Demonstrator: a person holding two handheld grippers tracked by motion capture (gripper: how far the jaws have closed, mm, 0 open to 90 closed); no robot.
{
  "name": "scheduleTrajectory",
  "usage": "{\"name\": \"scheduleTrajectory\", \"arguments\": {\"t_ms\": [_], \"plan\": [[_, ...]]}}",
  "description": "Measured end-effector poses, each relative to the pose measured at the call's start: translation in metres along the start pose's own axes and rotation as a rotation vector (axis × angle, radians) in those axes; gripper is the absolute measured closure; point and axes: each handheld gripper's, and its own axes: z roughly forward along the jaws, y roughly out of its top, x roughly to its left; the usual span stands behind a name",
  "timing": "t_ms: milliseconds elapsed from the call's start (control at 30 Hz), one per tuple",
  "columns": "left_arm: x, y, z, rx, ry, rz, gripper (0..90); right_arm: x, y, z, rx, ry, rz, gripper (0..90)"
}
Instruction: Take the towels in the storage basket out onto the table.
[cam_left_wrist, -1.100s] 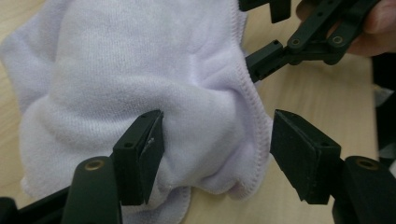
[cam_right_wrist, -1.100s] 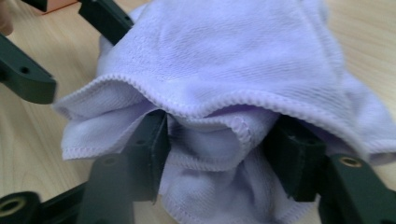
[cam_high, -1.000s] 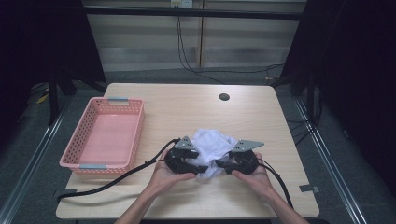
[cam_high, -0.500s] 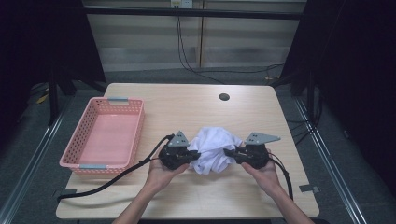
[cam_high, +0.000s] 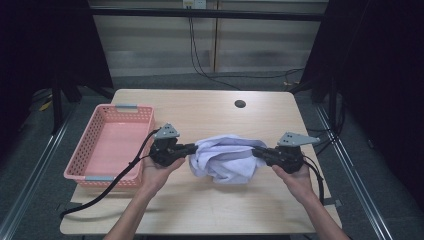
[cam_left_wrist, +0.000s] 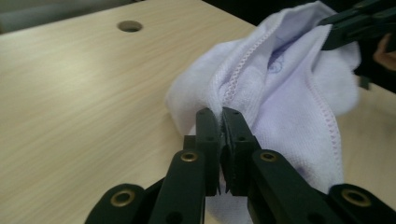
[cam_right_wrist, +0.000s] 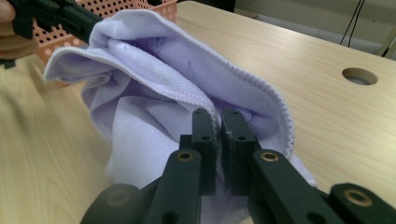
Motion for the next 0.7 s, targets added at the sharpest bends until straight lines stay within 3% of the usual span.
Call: {"name": "scheduleTrajectory", "arguments": {"t_ms": [33,67,100,133,167,233,300,400,467,533,633,700], "plan": [[0.002,0.001,-0.003,-0.019,-0.022,-0.016,86.6,-0.001,0.004,0.0,-0.011,-0.003,0.003,85.2],[0.002,0.002,-0.006,-0.034,-0.01,-0.017,86.7,-0.003,0.007,-0.001,-0.025,-0.007,0.006,85.2],[0.002,0.004,-0.011,-0.034,0.043,-0.003,87.3,-0.005,0.01,-0.003,-0.028,-0.02,0.009,85.7],[0.004,0.006,-0.018,-0.049,0.031,-0.007,87.3,-0.007,0.012,-0.006,-0.029,-0.074,0.004,85.8],[0.006,0.007,-0.025,-0.072,0.016,-0.015,87.4,-0.012,0.015,-0.011,-0.045,-0.09,0.015,85.9],[0.003,0.011,-0.034,-0.091,0.003,-0.001,87.4,-0.02,0.022,-0.021,-0.091,-0.058,0.05,86.0],[-0.005,0.015,-0.039,-0.094,0.024,0.011,87.4,-0.018,0.034,-0.026,-0.108,-0.093,0.016,86.2],[-0.007,0.023,-0.049,-0.126,0.008,0.01,87.4,-0.019,0.056,-0.03,-0.139,-0.123,-0.006,86.2],[-0.009,0.032,-0.057,-0.172,-0.008,0.004,87.4,-0.024,0.069,-0.032,-0.163,-0.112,-0.001,86.2],[-0.015,0.046,-0.067,-0.192,-0.006,0.03,87.5,-0.025,0.083,-0.033,-0.185,-0.124,-0.015,86.2],[-0.025,0.065,-0.085,-0.241,-0.027,0.036,87.4,-0.027,0.106,-0.041,-0.269,-0.116,-0.004,86.1],[-0.032,0.068,-0.087,-0.219,0.014,0.07,87.4,-0.027,0.116,-0.042,-0.292,-0.11,-0.009,85.7]]}}
